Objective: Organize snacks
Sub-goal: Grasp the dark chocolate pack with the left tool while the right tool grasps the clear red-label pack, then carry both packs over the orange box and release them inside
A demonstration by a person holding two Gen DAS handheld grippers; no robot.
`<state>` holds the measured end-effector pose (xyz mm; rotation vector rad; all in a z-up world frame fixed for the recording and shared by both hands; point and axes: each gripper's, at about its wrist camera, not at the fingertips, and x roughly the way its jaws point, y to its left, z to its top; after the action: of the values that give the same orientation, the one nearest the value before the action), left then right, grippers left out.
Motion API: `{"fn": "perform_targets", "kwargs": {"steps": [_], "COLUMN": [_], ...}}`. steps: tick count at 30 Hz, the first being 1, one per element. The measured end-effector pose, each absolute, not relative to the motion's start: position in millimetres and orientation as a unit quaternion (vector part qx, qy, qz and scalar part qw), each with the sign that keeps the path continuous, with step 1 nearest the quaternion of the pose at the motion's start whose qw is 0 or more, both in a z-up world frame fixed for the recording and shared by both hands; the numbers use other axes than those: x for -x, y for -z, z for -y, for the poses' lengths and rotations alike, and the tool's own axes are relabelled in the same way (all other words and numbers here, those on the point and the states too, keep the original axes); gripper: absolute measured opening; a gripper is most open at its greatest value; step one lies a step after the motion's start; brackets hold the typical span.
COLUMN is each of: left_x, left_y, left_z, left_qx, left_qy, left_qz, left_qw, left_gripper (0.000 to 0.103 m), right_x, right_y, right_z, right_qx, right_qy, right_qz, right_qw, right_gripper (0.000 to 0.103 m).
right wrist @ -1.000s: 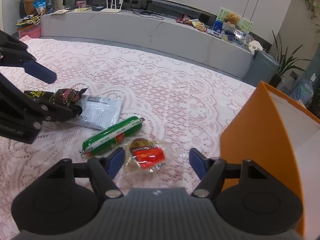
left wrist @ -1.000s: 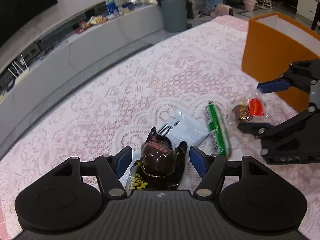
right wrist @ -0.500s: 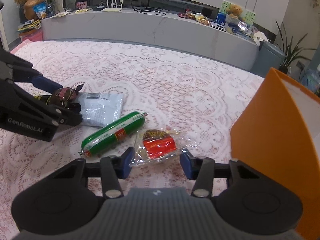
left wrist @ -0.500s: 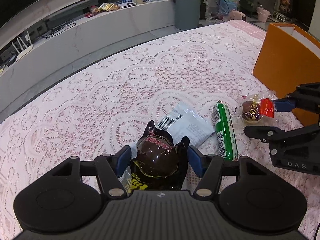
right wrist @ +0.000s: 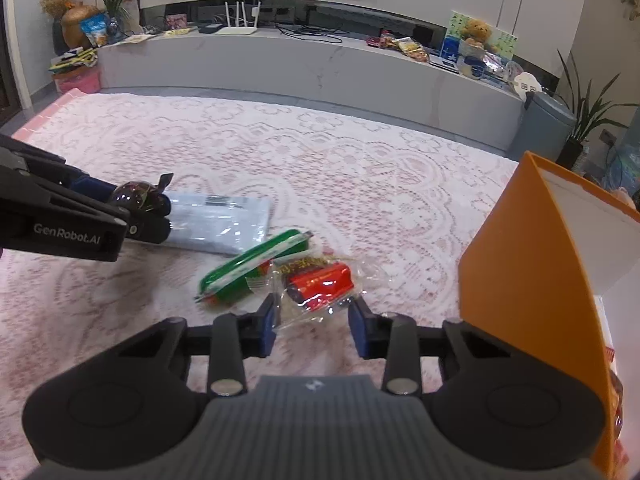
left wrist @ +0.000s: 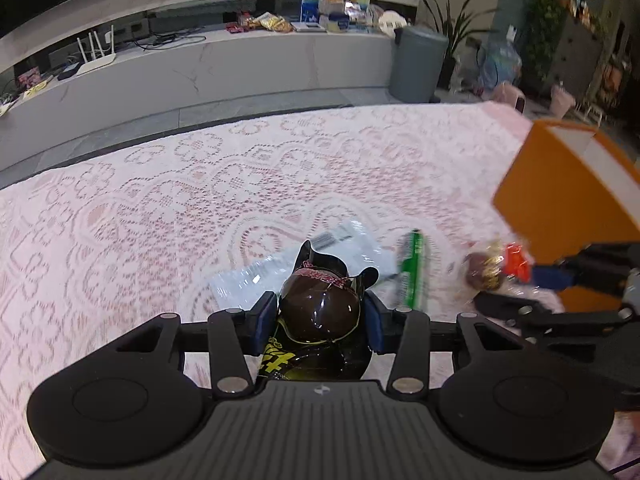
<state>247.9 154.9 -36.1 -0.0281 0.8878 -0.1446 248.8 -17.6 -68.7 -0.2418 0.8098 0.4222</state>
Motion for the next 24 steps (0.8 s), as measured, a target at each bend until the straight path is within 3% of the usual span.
{"fn": "perform_targets", "kwargs": {"steps": [11, 24], "left_x": [-180, -120], "left_y": [20, 2], "left_z": [-129, -117], "left_qx": [0.045, 0.090], "left_qy": [0.069, 0.048], "left_qz": [-0.435, -0.453], "left_qw": [0.897, 0.886], "left_gripper": [0.051, 0.051], "right_x": [-191, -132], "right_y": [51, 21], "right_z": [43, 67], "right_qx": [0.047, 0.043], "right_qy": [-0.246, -0.283], "right_qz": [-0.408, -0.403], "right_qw": [0.878, 0.869], "right_gripper": [0.027, 0.027]}}
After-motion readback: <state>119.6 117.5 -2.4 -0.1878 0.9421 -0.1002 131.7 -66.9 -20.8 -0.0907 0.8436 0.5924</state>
